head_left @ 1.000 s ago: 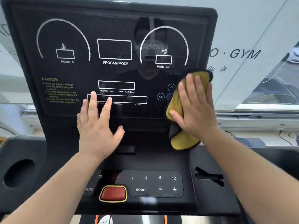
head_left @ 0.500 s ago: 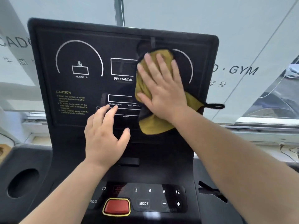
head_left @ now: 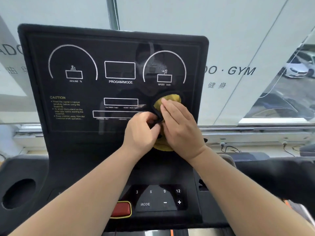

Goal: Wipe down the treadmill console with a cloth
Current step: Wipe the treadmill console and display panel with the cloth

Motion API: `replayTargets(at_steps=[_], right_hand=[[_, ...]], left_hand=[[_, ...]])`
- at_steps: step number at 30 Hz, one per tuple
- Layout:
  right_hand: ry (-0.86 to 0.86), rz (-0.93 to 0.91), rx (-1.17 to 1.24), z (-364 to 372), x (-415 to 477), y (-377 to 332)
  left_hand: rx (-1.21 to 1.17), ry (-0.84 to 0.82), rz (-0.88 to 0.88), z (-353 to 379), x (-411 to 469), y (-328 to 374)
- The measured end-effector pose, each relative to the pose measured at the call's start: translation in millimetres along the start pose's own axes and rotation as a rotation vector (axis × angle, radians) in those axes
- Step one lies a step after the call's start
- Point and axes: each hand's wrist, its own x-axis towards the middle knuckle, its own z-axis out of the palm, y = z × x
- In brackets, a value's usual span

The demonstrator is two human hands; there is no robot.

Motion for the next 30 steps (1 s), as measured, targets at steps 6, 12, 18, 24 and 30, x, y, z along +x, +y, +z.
replayTargets(at_steps=[6, 12, 18, 24, 30], right_hand=[[-0.112, 0.31, 0.116, -41.0, -32.5, 9.0], [-0.696, 0.351, 0.276, -60.0, -51.4, 6.3], [-0.793, 0.46, 0.585, -65.1, -57.7, 4.3], [-0.806, 0.594, 0.708, -73.9, -69.2, 14.3], [-0.744, 0.51, 0.584, -66.8, -39.0, -0.5]], left_hand=[[-0.201, -0.047, -0.073, 1.4, -22.6, 12.3], [-0.313, -0.349, -0.032, -8.3, -42.0, 24.4], [-0.296, -0.287, -0.018, -13.7, -53.0, 24.0], [-0.385, -0.231, -0.153, -21.4, -51.8, 23.0], [-0.511, -0.261, -0.127, -29.1, -38.6, 45.9]])
